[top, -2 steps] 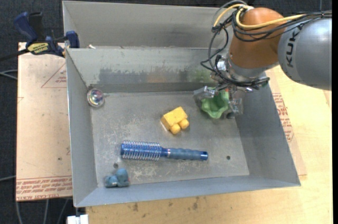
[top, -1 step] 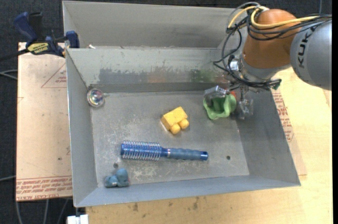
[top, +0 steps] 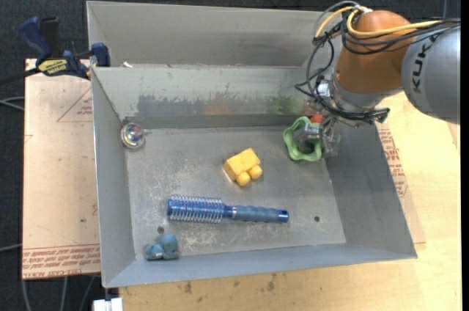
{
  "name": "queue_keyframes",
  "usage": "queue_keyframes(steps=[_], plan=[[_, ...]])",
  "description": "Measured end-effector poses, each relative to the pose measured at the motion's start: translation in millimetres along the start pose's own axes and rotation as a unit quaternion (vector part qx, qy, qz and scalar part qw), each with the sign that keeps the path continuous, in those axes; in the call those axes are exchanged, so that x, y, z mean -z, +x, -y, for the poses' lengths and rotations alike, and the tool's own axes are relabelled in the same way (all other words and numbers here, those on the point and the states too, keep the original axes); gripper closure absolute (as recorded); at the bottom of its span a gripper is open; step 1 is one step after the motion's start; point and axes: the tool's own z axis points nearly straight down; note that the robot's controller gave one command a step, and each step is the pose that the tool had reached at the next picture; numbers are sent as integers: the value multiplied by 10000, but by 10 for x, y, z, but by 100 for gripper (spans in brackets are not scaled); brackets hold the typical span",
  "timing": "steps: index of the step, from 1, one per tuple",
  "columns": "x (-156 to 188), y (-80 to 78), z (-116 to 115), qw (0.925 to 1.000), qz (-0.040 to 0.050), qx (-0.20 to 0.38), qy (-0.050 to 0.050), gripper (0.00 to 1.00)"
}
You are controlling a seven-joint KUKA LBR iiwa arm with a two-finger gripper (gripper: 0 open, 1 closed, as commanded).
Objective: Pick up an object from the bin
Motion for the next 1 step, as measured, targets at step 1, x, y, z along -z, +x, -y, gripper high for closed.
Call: queue_keyframes(steps=[1], plan=[[1317,-115,-288,10000,-18,26,56,100]])
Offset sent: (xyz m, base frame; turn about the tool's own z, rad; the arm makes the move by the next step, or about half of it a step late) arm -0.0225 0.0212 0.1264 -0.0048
